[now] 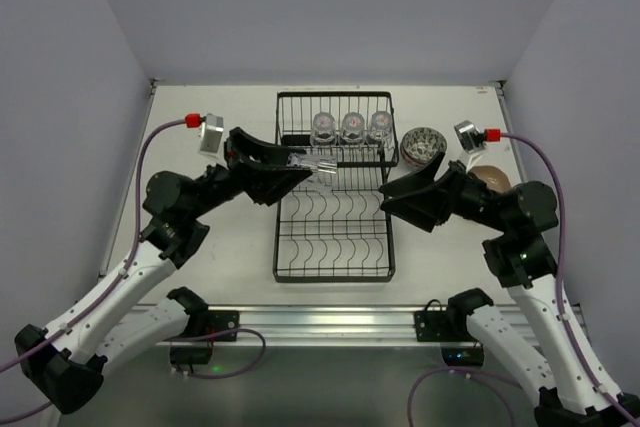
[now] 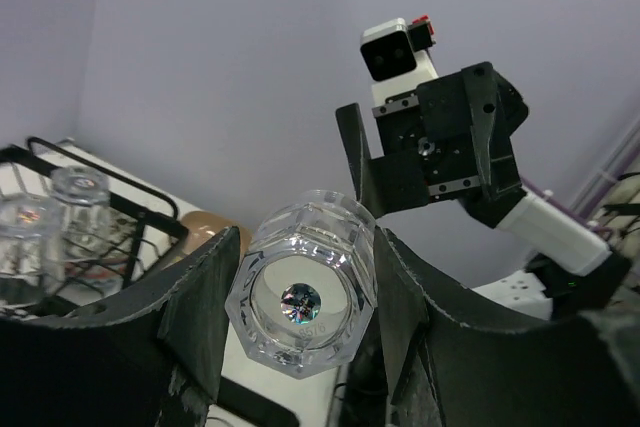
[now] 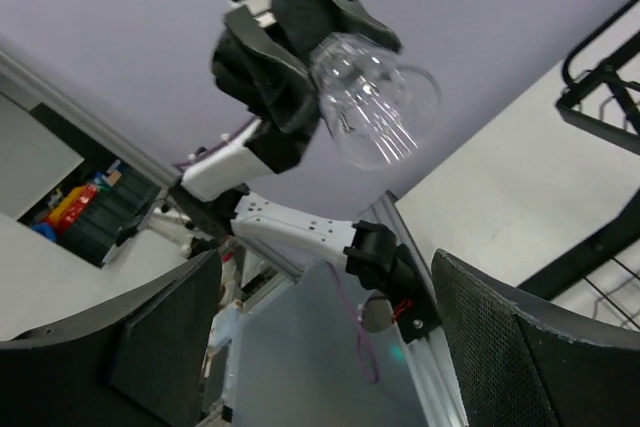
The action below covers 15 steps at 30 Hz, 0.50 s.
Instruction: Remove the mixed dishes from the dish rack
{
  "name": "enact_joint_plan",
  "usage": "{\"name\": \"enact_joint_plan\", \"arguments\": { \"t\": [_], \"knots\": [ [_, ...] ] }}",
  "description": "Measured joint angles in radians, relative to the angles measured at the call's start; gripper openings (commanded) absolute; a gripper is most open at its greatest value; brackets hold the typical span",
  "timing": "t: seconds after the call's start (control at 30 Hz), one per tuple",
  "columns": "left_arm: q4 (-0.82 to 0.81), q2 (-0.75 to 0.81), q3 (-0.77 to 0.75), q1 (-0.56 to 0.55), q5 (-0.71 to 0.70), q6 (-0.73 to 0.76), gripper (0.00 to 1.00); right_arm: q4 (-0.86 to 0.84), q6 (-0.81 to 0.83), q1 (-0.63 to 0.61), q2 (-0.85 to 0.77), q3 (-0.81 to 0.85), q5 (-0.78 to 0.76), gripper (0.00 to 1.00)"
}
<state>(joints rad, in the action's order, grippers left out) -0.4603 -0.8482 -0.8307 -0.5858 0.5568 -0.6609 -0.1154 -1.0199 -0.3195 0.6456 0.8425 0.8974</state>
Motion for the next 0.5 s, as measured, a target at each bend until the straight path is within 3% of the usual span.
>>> {"name": "enact_joint_plan", "arguments": {
  "t": [0.27,0.5],
  "knots": [
    [-0.261,0.003,0.143,-0.093,-0.095,-0.195,0.0,-0.103,-0.056,-0.187,0.084,0.008,-0.114,0.71],
    [-0.359,0.005,0.199,-0.098,-0.138,-0.261,0.0,-0.116,-0.026,-0.313,0.216,0.053,-0.194,0.62]
  ]
}}
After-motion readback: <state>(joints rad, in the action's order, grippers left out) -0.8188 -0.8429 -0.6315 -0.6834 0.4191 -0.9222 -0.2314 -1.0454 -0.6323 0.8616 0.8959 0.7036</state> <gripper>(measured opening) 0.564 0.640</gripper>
